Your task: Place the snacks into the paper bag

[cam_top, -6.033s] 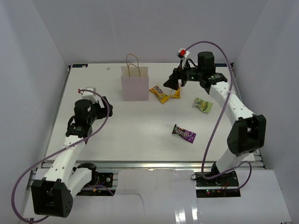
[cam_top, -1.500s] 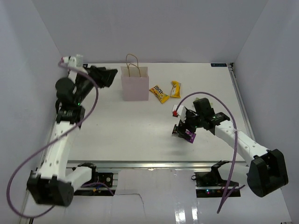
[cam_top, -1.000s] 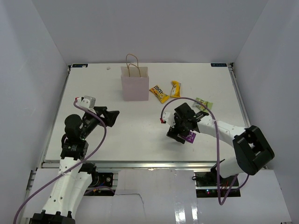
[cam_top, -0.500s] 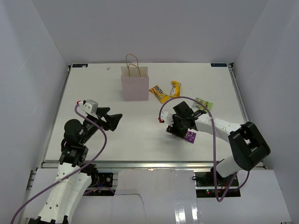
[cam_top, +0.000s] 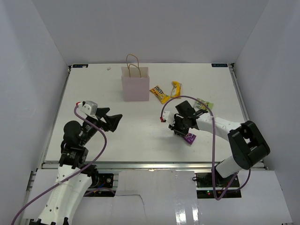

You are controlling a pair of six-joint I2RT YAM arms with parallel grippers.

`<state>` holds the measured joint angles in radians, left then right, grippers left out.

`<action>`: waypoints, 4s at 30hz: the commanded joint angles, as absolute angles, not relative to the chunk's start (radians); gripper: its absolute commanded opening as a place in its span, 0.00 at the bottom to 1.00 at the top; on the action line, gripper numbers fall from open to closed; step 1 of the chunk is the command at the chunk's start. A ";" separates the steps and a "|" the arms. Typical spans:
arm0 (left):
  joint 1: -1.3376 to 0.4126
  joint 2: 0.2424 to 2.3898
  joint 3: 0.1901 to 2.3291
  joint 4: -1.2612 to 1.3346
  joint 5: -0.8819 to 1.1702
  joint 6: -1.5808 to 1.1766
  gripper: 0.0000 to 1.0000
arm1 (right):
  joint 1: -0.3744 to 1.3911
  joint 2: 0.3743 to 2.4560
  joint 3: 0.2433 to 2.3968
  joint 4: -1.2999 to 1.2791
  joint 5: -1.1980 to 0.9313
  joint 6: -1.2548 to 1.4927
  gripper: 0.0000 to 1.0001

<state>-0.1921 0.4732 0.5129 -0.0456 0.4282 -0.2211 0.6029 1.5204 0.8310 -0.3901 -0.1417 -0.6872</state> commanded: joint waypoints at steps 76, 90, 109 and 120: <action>-0.179 0.449 0.503 -0.008 0.525 -0.202 0.88 | 0.589 1.873 1.812 0.083 -0.144 -0.221 0.63; -0.179 0.477 0.506 -0.008 0.575 -0.216 0.88 | 0.242 1.631 1.326 -0.405 -0.312 -0.529 0.98; -0.179 0.489 0.505 0.023 0.586 -0.218 0.88 | 0.138 1.908 1.336 -0.437 -0.031 -0.894 0.90; -0.179 0.494 0.506 0.023 0.588 -0.216 0.88 | 0.066 1.993 1.400 -0.489 -0.146 -0.881 0.81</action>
<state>-0.1852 0.4911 0.5037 0.0086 0.5678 -0.2184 0.0860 1.9633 1.3609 -0.4492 -0.0868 -0.8734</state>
